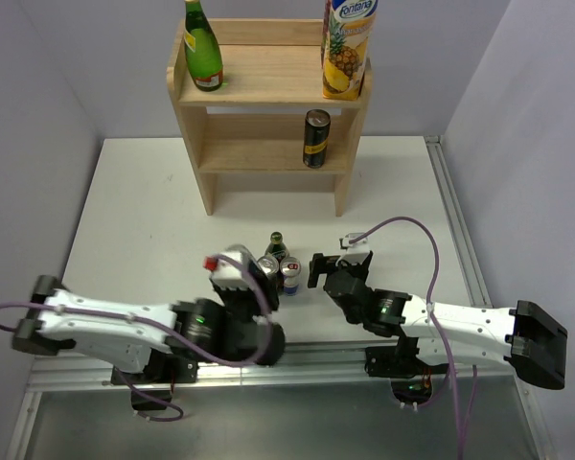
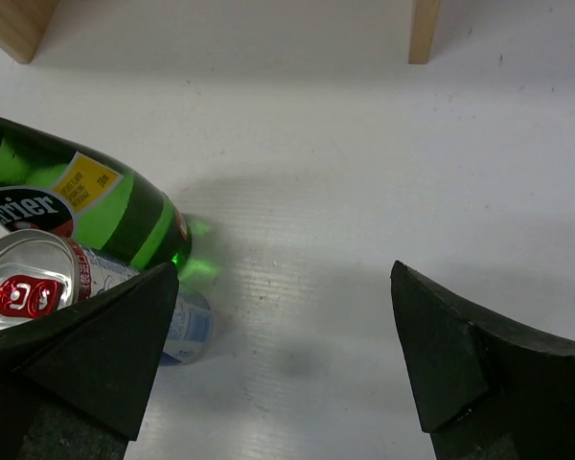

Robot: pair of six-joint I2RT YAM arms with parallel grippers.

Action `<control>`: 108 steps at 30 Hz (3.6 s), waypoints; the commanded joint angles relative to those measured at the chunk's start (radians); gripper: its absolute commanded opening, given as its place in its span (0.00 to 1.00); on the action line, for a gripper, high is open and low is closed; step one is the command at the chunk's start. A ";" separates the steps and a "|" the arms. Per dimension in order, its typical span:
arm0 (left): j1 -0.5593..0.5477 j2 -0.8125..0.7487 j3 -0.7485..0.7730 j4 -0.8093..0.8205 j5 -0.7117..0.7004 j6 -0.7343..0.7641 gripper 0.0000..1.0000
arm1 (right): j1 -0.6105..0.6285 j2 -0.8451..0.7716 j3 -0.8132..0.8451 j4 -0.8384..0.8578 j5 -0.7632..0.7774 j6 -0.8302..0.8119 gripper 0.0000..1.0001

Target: Place and organize the beverage onto the shelf

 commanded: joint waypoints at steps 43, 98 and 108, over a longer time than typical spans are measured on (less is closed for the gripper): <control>1.183 0.200 0.141 1.360 0.796 1.465 0.00 | 0.013 -0.010 0.036 0.023 0.025 -0.002 0.98; 1.203 0.159 0.048 1.320 0.758 1.415 0.99 | 0.018 0.037 0.056 0.033 0.031 -0.015 0.99; 1.129 -0.018 -0.080 1.254 0.670 1.360 0.99 | 0.023 0.048 0.062 0.029 0.044 -0.013 0.99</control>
